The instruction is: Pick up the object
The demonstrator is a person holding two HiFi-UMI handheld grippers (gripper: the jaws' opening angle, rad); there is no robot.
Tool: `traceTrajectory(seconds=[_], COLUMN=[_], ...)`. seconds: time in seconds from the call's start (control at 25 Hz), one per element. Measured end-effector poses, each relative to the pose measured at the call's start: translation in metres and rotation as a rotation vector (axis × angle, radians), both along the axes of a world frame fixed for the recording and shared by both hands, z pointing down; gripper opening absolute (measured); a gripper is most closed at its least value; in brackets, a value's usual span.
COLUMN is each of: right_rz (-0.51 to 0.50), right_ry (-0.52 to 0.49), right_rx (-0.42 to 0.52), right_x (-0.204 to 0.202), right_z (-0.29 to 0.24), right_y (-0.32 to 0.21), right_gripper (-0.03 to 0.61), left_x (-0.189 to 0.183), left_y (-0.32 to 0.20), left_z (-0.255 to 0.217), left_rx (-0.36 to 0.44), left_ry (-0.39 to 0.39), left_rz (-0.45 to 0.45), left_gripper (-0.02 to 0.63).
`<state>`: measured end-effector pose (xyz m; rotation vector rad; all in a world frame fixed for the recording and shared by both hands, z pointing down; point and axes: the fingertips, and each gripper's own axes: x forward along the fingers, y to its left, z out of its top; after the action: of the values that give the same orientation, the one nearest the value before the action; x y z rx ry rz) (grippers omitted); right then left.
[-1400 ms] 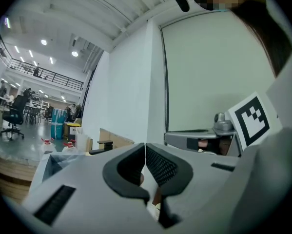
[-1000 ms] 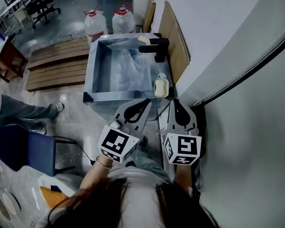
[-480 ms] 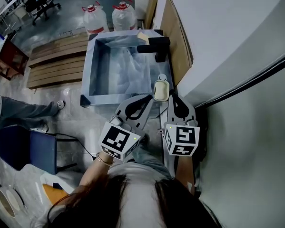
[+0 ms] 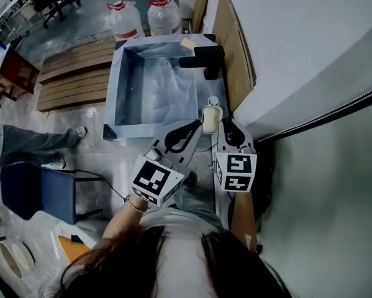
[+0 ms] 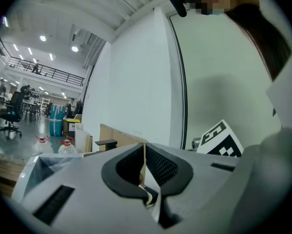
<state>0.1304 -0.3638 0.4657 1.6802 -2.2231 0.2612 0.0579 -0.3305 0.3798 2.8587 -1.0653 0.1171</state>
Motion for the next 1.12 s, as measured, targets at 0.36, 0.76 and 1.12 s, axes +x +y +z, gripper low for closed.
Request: traceTrajectory(seconds=[0.36,0.76,1.12], right_rz=[-0.008,0.007,0.038], right_ry=[0.045,0.045,0.023], right_rx=[-0.096,-0.229,-0.303], right_x=[0.007,0.014,0.021], right_z=[0.045,0.1,0.135], right_y=[-0.024,-0.043,-0.055], right_gripper=[0.057,0.075,0.078], left_x=[0.002,0.01,0.009], left_y=[-0.016,-0.037,-0.051], left_z=[0.009,0.021,0.032], left_rx=[-0.04,-0.043,-0.064], left_ry=[-0.018,-0.046,-0.069], left_rz=[-0.014,-0.002,-0.011], left_gripper=[0.009,0.009,0.009])
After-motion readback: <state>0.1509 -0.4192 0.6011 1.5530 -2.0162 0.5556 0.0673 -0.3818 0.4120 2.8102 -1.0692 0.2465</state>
